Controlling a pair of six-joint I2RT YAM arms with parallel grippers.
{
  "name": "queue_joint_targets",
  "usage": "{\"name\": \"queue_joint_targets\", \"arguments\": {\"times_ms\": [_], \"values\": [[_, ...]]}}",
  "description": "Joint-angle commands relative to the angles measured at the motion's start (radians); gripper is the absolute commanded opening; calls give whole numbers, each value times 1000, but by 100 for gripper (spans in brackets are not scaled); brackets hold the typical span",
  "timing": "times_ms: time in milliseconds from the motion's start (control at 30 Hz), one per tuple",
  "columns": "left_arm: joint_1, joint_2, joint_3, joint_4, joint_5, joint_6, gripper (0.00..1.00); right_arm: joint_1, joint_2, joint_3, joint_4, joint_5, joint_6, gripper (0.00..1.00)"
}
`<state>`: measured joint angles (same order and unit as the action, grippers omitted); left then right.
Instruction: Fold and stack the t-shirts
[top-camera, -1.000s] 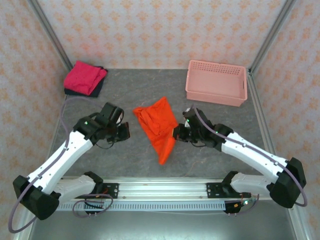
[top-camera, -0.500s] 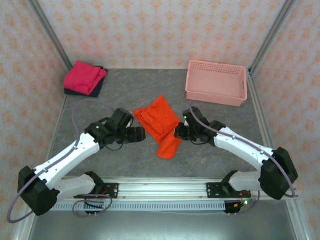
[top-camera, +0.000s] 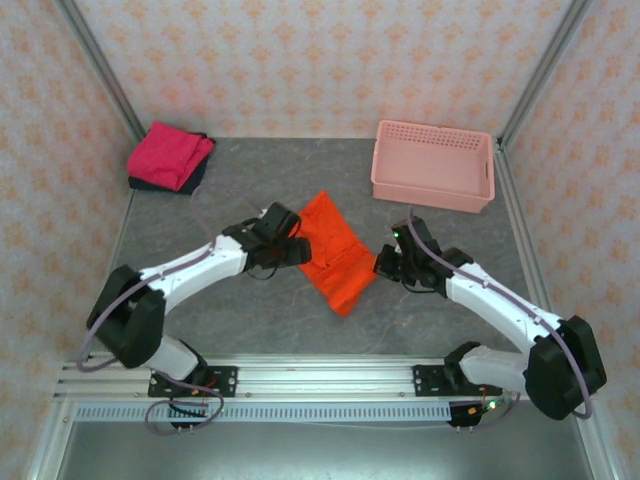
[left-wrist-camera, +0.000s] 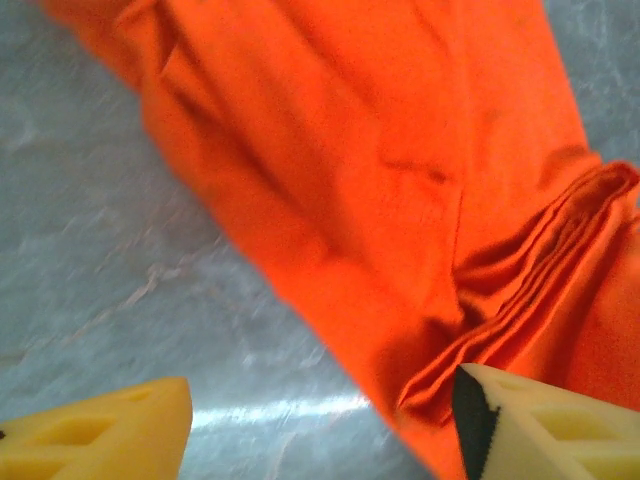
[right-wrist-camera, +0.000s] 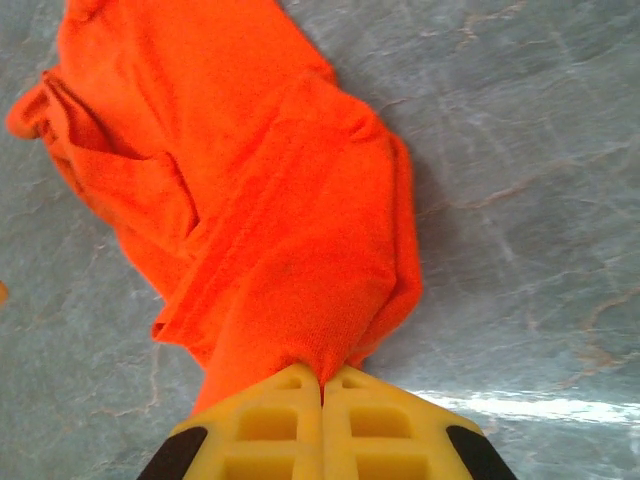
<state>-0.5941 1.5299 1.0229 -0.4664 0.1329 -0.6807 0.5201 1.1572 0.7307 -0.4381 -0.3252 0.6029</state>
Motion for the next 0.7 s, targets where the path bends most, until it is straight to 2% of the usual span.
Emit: {"name": "queue_joint_targets", "arguments": {"times_ms": [0,133,200,233,333,400,567,667], "values": [[-1,92,102,48,-28,-6,65,-36,-24,-28,-62,11,-40,0],[-1,214,186,64,15,-38,49,-83,-33,-51,-94,24,-67,0],[1,271,218,49,16,-42,46,-101,-34,-61,-89,18,-77,4],[2,298,229,46,16,-42,46,-107,-31,-66,-80,7,-84,16],[16,365,254,45,18,-48,46,-109,-15,-69,-62,-19,-96,44],[28,421,275,45,16,-44,45,-109,-11,-74,-52,-20,-98,53],[79,536,368,13,27,-14,45,-109,-22,-61,-73,-11,-109,57],[110,602,460,-32,22,26,45,-109,-59,-53,-105,56,-114,58]]}}
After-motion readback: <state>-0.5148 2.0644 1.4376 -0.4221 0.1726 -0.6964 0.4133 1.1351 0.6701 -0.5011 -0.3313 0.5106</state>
